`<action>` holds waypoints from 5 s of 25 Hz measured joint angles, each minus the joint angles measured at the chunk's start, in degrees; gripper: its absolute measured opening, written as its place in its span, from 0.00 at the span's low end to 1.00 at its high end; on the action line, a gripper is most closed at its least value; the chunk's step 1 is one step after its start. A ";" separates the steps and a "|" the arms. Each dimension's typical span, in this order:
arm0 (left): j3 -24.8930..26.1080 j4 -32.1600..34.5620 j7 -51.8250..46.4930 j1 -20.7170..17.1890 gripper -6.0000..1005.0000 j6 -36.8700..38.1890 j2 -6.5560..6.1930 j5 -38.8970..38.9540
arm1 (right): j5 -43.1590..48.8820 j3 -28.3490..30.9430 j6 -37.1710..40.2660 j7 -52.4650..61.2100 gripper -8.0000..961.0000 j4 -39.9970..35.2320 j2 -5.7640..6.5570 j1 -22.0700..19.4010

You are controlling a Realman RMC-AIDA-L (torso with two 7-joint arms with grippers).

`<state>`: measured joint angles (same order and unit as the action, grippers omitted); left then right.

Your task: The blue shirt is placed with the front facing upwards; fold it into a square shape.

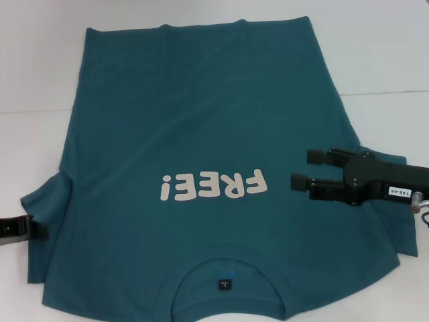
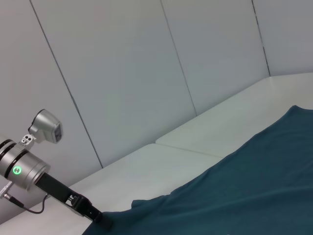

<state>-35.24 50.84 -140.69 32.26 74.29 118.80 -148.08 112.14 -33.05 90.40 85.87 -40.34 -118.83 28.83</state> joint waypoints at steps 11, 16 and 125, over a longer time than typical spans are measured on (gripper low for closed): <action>-0.25 3.47 0.01 -0.39 0.03 2.23 -0.72 -0.38 | 0.00 0.00 0.07 0.00 0.95 0.00 -0.06 -0.09; -0.53 4.59 -0.07 -0.26 0.03 3.55 -2.34 -0.79 | -0.14 0.00 0.13 0.00 0.95 0.00 -0.01 -0.23; -21.78 3.18 -9.83 24.11 0.03 21.51 -6.67 -15.49 | 1.67 -0.42 0.07 0.05 0.95 0.13 -0.18 0.10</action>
<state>-57.03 54.02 -150.52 56.37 95.80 112.12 -163.56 113.81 -33.47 90.48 85.92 -40.21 -119.01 28.93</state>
